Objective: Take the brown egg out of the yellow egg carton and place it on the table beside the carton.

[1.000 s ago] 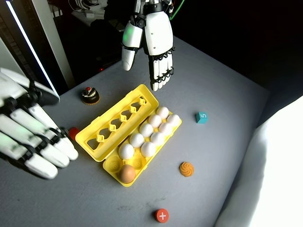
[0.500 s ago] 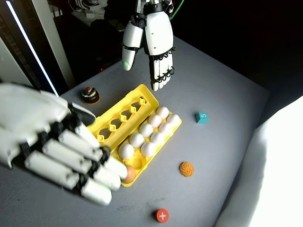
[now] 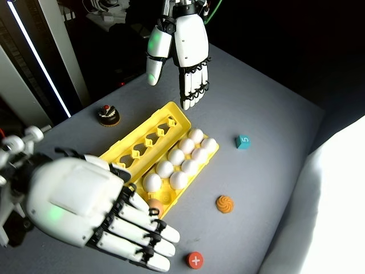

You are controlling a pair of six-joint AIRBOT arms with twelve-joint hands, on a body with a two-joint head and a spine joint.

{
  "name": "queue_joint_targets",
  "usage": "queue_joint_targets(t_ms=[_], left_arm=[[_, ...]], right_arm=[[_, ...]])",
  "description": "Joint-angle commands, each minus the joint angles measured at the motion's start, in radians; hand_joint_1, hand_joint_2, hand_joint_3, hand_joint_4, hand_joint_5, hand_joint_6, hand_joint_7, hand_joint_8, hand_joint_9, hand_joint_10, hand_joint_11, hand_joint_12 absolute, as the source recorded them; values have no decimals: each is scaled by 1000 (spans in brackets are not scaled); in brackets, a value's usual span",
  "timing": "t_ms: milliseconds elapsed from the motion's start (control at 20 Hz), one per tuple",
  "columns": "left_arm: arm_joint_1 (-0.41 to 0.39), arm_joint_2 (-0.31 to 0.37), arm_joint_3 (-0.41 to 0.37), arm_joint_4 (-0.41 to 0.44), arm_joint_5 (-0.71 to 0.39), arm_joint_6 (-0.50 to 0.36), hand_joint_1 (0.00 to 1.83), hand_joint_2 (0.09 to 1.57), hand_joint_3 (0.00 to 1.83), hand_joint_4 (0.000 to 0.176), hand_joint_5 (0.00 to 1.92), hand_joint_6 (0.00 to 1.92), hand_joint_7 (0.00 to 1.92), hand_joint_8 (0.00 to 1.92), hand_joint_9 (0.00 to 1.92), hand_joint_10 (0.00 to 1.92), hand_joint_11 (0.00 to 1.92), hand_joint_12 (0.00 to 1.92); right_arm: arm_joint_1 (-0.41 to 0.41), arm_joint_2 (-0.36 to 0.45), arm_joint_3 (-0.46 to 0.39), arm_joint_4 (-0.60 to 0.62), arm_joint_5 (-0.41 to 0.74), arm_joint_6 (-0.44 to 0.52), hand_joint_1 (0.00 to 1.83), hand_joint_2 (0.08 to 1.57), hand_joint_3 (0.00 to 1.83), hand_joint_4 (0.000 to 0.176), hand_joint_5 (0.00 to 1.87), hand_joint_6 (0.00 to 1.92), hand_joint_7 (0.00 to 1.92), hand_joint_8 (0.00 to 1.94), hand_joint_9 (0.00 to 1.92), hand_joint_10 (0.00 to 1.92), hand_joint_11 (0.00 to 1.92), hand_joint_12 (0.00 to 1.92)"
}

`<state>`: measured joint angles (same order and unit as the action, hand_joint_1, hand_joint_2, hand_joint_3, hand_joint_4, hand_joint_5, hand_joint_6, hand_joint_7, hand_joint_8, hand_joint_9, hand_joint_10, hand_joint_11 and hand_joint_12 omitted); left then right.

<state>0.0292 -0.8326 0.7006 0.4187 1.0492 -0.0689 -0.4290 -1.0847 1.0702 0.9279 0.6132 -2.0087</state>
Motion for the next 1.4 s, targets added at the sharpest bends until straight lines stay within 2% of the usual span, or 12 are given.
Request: queue_joint_targets(t_ms=[0,100,350,450,650,950,1000,1100,1200,1250,1300,1350], left_arm=[[-6,3,-2,34,-37,-2,0,1255,0,0,195,8,184,6,160,8,0,422],[-6,3,-2,34,-37,-2,0,1259,1,0,155,2,134,4,117,2,0,309],[-6,3,-2,34,-37,-2,0,1267,2,0,176,5,172,6,144,7,0,321],[-6,3,-1,36,-37,-2,0,1258,0,0,149,0,139,1,119,1,0,274],[-6,3,-1,36,-37,-2,0,1254,0,0,134,3,130,4,117,5,0,307],[-5,3,-1,36,-37,-2,0,1248,0,0,155,4,141,4,134,5,0,393],[-5,3,-1,36,-37,-2,0,1240,0,0,158,3,148,4,144,7,0,421],[-4,3,-1,36,-37,-2,0,1250,0,0,137,5,113,4,107,4,0,337],[-4,3,-1,36,-37,-2,0,1246,0,0,160,5,148,5,137,9,0,413],[-4,3,-1,36,-37,-2,0,1244,0,0,179,7,169,6,156,10,0,454],[-4,3,-1,36,-37,-2,0,1252,2,0,128,5,116,6,104,7,0,320],[-4,3,-1,36,-37,-2,0,1249,0,0,132,7,116,6,103,7,0,325]], right_arm=[[8,-5,23,-42,59,16,487,871,0,132,738,10,0,0,0,0,0,0],[1,-26,56,-74,48,38,535,870,0,120,758,16,0,0,0,0,0,0],[-10,-63,87,-125,48,72,557,858,0,142,771,9,0,0,0,0,0,0],[-11,-82,103,-130,48,72,595,868,0,120,800,18,0,0,0,0,0,0],[-15,-121,144,-146,38,72,616,872,2,139,853,25,0,0,0,0,0,0],[-17,-160,189,-152,33,79,652,886,7,114,925,32,19,7,0,0,0,0],[-18,-163,192,-152,33,80,617,903,13,133,917,25,40,13,0,0,0,0],[-20,-171,198,-153,33,80,642,903,9,130,952,29,48,10,0,0,0,0],[-21,-177,200,-154,34,82,626,906,7,171,956,23,12,4,0,0,0,0],[-22,-178,201,-154,34,82,706,902,2,132,986,15,40,3,0,0,0,0],[-24,-182,201,-155,34,82,710,920,9,131,979,7,33,0,0,0,0,0],[-24,-184,201,-156,35,82,709,947,17,160,1001,14,62,10,0,0,0,0]])
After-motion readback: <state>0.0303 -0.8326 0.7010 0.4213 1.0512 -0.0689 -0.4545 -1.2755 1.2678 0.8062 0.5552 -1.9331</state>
